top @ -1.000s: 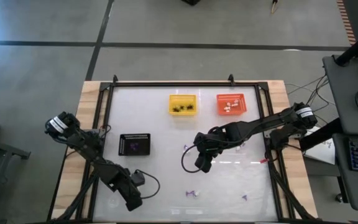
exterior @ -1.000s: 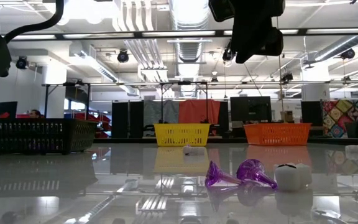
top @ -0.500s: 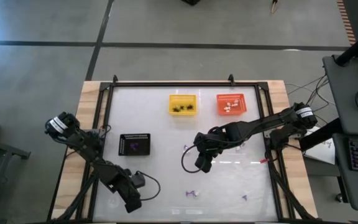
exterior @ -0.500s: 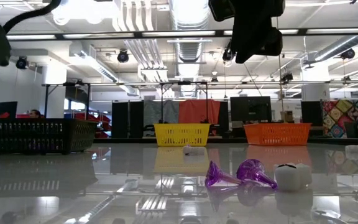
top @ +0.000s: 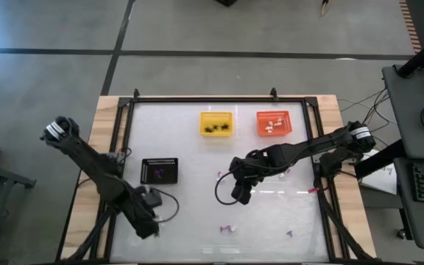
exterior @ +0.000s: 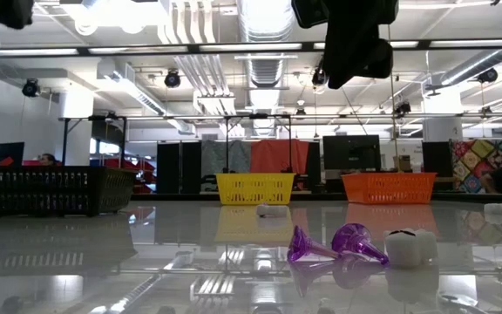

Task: Sort Halloween decoration
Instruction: Put the purple hat toy into the black basket

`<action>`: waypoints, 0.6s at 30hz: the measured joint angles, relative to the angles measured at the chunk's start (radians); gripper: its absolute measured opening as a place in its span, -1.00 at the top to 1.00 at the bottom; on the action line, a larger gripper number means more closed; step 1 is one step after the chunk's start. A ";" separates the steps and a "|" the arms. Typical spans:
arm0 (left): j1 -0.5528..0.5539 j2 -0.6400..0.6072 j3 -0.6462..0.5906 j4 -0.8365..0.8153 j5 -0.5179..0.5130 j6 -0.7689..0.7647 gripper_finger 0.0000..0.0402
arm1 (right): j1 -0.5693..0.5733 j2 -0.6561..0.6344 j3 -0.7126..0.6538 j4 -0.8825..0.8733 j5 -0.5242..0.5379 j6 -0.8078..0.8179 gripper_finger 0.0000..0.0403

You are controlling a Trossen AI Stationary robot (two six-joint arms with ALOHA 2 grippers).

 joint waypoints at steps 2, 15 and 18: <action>0.007 -0.053 0.000 -0.058 -0.054 -0.007 1.00 | 0.000 0.000 0.000 0.002 0.002 -0.002 0.46; 0.099 -0.276 -0.043 -0.386 -0.320 -0.089 1.00 | 0.000 0.000 0.000 0.010 0.027 0.011 0.46; 0.117 -0.294 -0.093 -0.387 -0.320 -0.089 1.00 | 0.000 0.000 0.000 0.010 0.027 0.015 0.46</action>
